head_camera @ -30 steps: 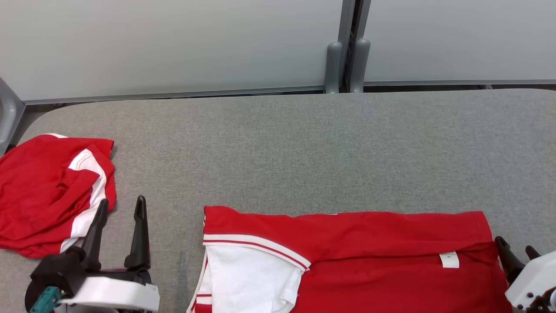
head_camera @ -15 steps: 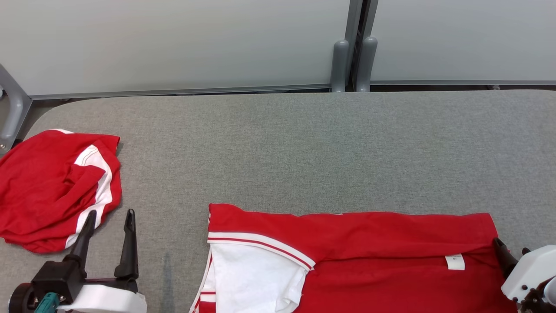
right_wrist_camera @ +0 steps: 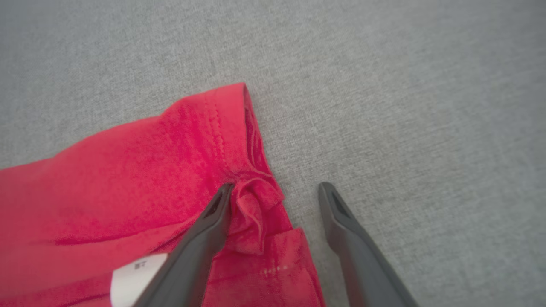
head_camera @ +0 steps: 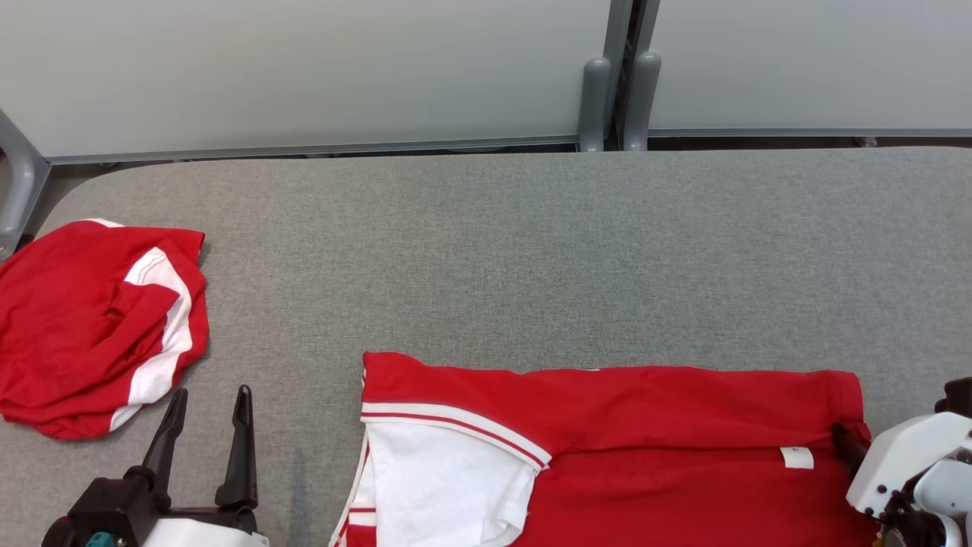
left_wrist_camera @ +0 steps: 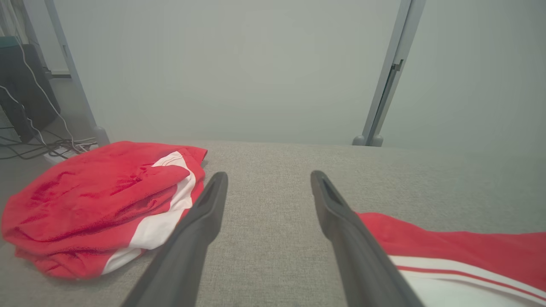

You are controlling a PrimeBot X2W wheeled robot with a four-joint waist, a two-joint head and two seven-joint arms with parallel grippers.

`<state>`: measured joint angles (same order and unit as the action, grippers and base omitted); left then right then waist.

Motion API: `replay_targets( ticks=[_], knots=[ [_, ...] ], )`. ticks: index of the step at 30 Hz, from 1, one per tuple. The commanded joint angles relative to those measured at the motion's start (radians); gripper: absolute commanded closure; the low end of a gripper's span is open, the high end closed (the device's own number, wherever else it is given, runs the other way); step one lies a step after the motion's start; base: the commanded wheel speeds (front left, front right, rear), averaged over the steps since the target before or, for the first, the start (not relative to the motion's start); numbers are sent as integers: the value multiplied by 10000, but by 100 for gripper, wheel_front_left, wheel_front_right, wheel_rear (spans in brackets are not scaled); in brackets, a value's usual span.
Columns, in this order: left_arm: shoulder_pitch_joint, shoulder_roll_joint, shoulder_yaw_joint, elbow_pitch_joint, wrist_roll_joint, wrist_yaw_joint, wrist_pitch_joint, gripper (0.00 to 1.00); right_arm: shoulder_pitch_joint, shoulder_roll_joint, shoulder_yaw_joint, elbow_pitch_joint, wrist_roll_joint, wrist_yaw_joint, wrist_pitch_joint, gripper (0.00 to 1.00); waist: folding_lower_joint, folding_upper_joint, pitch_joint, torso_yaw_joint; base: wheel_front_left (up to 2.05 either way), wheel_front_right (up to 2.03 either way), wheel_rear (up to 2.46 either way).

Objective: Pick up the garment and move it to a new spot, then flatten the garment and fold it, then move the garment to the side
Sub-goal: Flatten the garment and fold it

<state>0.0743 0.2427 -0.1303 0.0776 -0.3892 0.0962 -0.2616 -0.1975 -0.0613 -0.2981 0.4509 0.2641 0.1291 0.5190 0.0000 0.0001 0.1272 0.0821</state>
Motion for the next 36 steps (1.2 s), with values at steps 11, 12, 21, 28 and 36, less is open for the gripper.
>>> replay_targets(
  ticks=[11, 12, 21, 28, 36],
  knots=[
    [-107, -201, 198, 626, 112, -530, -43, 0, 454, 187, 610, 507, -68, 25, 238, 100, 0, -1, -98, 77, 0, 0, 0],
    [-76, -200, 193, 684, 100, -540, -43, 0, 405, 159, 435, 398, -169, 15, 103, 100, 0, -1, -106, 50, 0, 0, 0],
    [-107, -275, 258, 842, 166, -735, -44, 0, -246, 52, -2145, -557, -1695, 8, -957, 100, 0, -1, -244, -90, 0, 0, 0],
    [-72, -306, 312, 897, 187, -796, -44, 0, -558, 61, -3449, -1364, -2642, 16, -1230, 100, 0, -1, -319, -150, 0, 0, 0],
    [-124, -370, 378, 1047, 180, -778, -44, 0, -113, 84, -2287, -1913, -2146, 18, -823, 100, 0, -1, -387, -113, 0, 0, 0]
  ],
)
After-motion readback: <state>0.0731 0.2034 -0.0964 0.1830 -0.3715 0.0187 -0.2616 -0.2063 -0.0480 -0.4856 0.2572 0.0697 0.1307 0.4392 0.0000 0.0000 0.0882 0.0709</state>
